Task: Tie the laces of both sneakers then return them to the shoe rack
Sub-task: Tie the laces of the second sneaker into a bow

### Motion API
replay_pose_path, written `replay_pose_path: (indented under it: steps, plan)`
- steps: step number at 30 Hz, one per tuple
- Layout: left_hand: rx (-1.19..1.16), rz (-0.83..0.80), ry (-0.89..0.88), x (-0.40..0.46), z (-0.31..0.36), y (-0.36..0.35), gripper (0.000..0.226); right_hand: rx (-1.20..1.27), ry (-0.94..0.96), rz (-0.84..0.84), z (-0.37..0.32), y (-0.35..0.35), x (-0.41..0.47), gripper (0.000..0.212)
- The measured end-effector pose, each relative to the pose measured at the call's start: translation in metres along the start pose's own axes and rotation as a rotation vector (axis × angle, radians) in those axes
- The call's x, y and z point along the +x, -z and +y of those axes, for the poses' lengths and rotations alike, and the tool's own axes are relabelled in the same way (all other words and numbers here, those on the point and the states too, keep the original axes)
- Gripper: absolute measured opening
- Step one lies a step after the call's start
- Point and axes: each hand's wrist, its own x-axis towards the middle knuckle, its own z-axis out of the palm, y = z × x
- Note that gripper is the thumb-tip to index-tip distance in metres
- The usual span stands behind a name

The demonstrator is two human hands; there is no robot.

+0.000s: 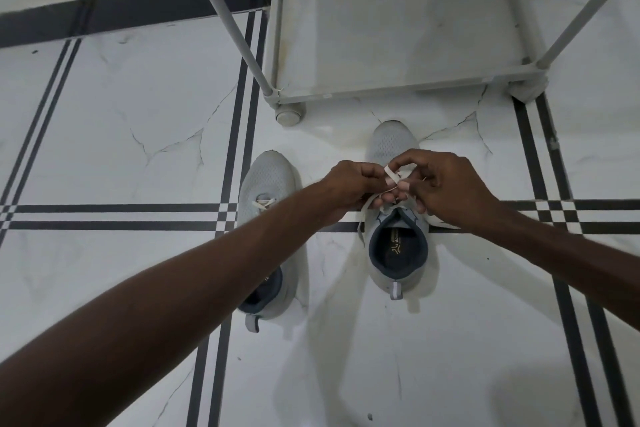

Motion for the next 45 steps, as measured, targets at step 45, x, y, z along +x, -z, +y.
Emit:
replay_pose_path:
  steps: [45]
  plan:
    - [1.263,0.206,-0.629,-0.008,0.007,-0.009,0.022,0.513,-0.41,-0.355,0.024,0.006,0.014,0.011]
